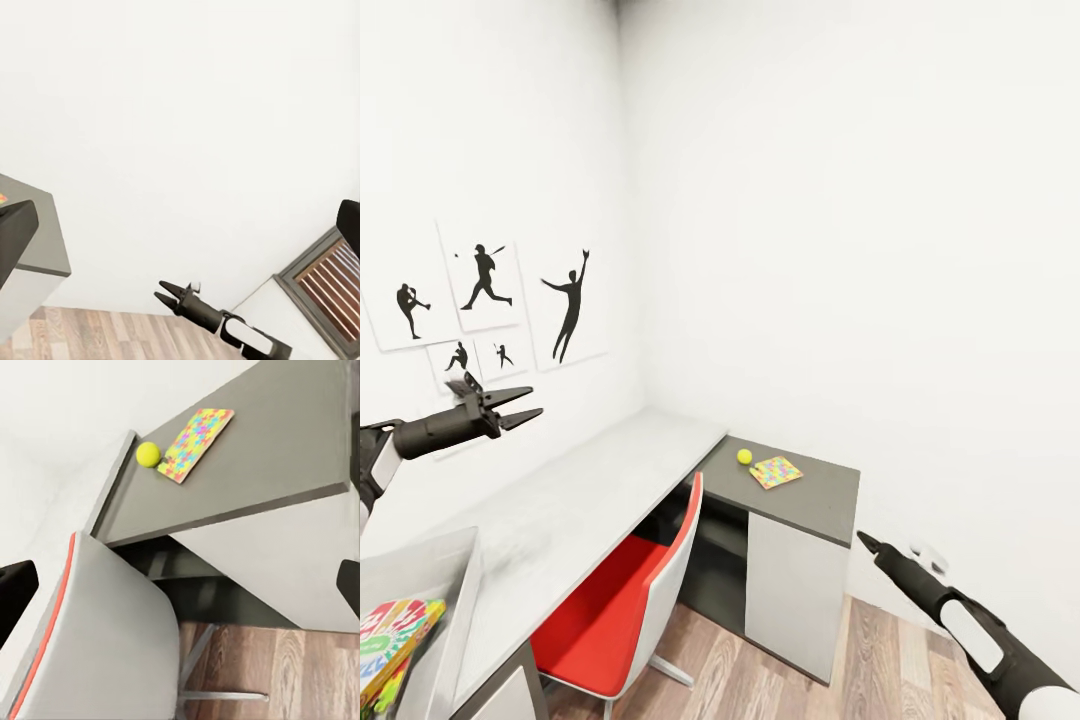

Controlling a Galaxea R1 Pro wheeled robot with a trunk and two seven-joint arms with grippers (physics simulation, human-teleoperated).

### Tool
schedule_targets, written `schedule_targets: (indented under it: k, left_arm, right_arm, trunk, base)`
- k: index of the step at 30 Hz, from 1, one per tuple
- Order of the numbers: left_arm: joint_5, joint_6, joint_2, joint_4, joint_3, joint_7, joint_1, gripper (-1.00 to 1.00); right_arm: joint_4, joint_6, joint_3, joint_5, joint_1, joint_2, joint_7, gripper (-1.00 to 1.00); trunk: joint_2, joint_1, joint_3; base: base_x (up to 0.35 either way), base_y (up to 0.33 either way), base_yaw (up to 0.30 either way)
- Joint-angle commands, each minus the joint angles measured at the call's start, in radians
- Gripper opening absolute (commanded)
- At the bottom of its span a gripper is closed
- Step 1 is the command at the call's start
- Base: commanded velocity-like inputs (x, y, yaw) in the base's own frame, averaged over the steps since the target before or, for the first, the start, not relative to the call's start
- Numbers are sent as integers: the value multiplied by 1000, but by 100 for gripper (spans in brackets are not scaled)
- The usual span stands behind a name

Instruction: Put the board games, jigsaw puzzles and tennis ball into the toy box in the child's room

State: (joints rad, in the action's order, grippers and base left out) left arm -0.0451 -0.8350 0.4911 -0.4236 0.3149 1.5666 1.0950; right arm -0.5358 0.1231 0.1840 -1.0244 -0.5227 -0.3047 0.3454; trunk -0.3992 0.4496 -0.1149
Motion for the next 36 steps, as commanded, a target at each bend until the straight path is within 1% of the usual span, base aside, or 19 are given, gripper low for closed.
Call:
schedule_targets:
  k: [1,5,9,14,17,26,36]
  left_arm:
    - [2,-9,-1,1,1,4,0,100]
    - [2,-6,-1,2,1,4,-1,100]
    - [2,-4,-3,2,1,4,-2,100]
    - [3,-3,-5,2,0,4,-3,100]
    - [3,-3,-14,2,1,4,-3,100]
    - [4,-3,-25,1,-2,4,-3,100]
    - [4,-3,-27,0,1,4,-3,100]
  right_arm:
    - [19,2,-11,-16,0,-1,3,100]
    - [76,0,-39,-22,0,1,5,100]
    - [96,-2,-47,-21,0,3,6,100]
    - [100,-3,-48,-23,0,2,5,100]
    - [101,-5,-48,-22,0,1,5,100]
    - [100,-8,-47,-20,0,1,5,100]
    - [102,-10,-49,-18,0,4,3,100]
  trunk:
    - [-1,0,1]
    - [-1,0,3]
    - [-1,0,7]
    - [-1,0,12]
    - [-1,0,16]
    - [-1,0,27]
    - [-1,0,40]
  base:
    - [0,0,0]
    - [0,0,0]
    - [0,0,-12]
    - [0,0,-85]
    - [0,-63,-135]
    - [0,-201,-149]
    - [0,-26,-169]
